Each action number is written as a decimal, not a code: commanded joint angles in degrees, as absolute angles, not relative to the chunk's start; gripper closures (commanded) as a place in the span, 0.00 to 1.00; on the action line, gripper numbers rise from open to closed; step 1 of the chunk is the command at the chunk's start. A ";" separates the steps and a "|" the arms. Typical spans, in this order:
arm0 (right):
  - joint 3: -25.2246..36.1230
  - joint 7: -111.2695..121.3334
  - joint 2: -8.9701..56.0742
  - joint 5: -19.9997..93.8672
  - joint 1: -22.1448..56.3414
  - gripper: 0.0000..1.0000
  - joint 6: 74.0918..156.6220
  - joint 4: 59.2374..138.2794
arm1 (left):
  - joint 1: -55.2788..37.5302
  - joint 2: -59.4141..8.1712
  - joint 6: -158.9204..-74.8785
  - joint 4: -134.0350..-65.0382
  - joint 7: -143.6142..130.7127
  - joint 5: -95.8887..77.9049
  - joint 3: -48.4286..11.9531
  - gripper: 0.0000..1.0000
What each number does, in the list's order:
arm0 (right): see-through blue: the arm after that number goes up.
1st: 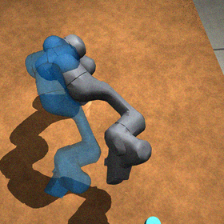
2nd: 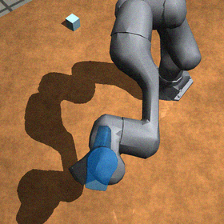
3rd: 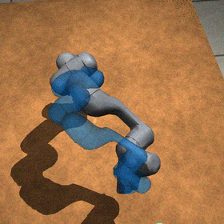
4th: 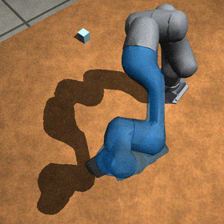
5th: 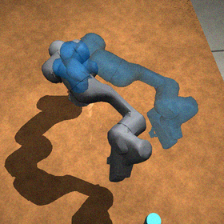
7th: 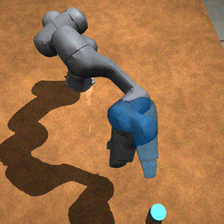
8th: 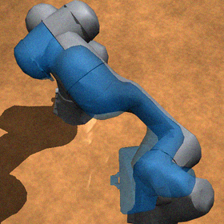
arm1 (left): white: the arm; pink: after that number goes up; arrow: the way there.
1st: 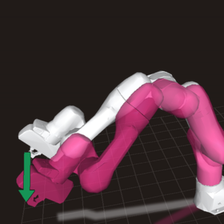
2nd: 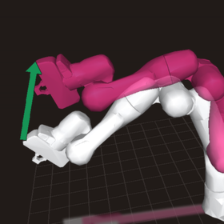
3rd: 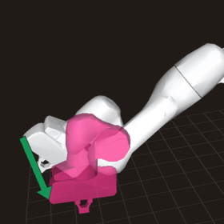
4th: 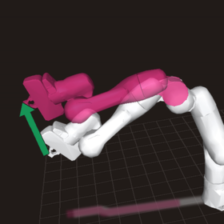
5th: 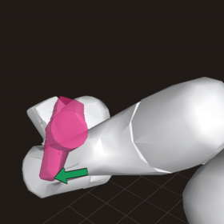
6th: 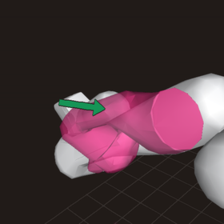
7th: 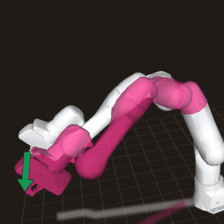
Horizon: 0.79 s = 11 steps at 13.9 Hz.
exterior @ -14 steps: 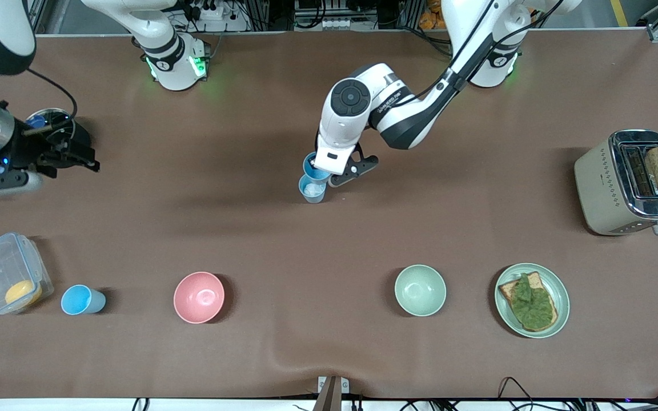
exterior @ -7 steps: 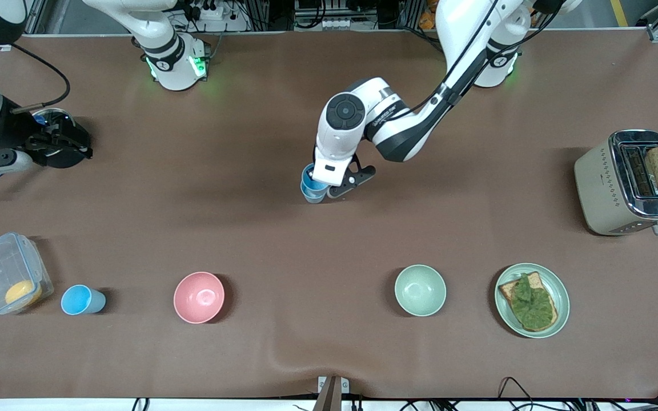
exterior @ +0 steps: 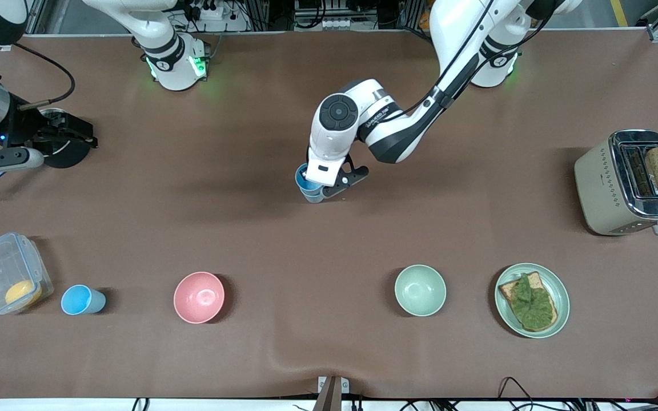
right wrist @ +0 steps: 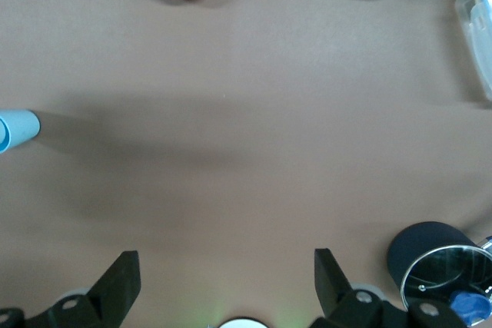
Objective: Stack blue cups with both arms
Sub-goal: 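Lower the empty blue cup into the tissue cup with the left gripper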
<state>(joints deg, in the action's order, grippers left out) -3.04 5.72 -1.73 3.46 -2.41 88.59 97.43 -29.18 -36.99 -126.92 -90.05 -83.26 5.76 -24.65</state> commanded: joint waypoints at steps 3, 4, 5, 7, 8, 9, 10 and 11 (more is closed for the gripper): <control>-3.95 2.74 -0.97 -1.47 -5.45 0.00 95.52 96.15 | -30.32 -37.62 -126.74 -88.59 -85.51 9.74 -24.17 0.00; -3.96 2.38 -0.88 -2.28 -5.54 0.00 95.62 96.07 | -30.32 -37.27 -126.74 -88.59 -85.60 9.93 -24.17 0.00; -3.87 2.29 -0.88 -2.20 -5.62 0.00 95.36 96.06 | -29.89 -37.09 -126.74 -88.42 -85.61 9.93 -24.08 0.00; -3.87 2.29 -0.88 -2.20 -5.71 0.00 94.92 95.98 | -29.36 -36.04 -126.65 -86.93 -85.17 10.28 -23.65 0.00; -3.87 2.29 -1.05 -2.20 -5.63 0.00 94.66 96.06 | -28.40 -34.99 -126.30 -86.49 -84.91 10.46 -22.25 0.00; -3.87 2.29 -1.05 -2.11 -5.63 0.00 94.22 95.98 | -27.34 -33.50 -126.12 -86.48 -84.29 10.55 -21.02 0.00; -3.95 2.29 -1.05 -1.94 -5.63 0.00 94.13 95.98 | -26.12 -32.09 -125.43 -86.48 -82.72 10.55 -20.22 0.00; -3.96 2.37 -1.05 -1.85 -5.63 0.00 94.13 95.98 | -24.36 -30.60 -123.59 -86.48 -80.36 10.63 -19.78 0.00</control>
